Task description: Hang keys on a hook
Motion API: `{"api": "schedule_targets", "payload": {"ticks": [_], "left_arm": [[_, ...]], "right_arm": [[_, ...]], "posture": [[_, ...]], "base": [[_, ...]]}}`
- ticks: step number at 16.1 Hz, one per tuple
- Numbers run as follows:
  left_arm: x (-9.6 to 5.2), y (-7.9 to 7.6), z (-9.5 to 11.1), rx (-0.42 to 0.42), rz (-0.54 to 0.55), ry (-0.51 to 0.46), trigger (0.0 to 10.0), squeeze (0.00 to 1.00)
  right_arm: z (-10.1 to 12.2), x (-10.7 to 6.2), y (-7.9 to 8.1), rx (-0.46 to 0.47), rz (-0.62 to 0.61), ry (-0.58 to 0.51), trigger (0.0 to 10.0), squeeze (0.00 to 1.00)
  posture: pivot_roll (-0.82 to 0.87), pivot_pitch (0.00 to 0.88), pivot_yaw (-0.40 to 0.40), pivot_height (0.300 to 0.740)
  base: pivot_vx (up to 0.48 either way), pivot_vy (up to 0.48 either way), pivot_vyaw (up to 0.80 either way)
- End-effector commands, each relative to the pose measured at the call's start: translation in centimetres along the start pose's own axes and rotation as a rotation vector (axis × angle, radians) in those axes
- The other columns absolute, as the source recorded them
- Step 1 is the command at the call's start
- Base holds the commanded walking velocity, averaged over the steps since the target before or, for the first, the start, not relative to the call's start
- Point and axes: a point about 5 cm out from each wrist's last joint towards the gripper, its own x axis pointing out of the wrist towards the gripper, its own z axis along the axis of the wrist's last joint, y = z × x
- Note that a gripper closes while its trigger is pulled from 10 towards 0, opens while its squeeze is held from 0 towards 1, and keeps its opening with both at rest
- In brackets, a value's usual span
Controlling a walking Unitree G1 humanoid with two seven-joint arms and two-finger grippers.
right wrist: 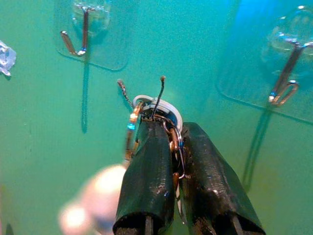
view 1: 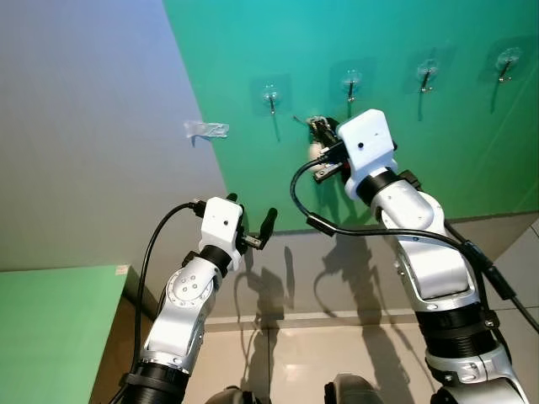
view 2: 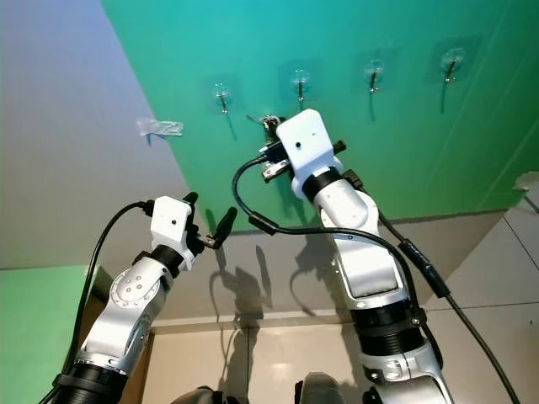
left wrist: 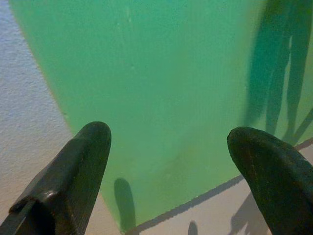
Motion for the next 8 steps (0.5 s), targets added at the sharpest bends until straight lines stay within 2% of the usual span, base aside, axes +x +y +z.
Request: {"api": "schedule_targets", "payload": {"ticks": [1, 8], "left_arm": [[-0.2, 0.1, 0.3, 0.008, -0.004, -0.01, 10.0, 0.0], [-0.2, -0.1, 0.3, 0.008, -0.012, -0.012, 10.0, 0.0]], "right_arm": [[0.8, 0.0, 0.6, 0.004, 0.034, -0.029, 0.0, 0.0], [2.4, 0.4, 1.0, 0.006, 0.065, -0.081, 0.0, 0.0]], "posture": [[-0.26, 0.06, 0.129, 0.72], [-0.26, 0.054, 0.126, 0.72]], "base": [[0.0, 0.0, 0.0], [0.0, 0.0, 0.0]]}}
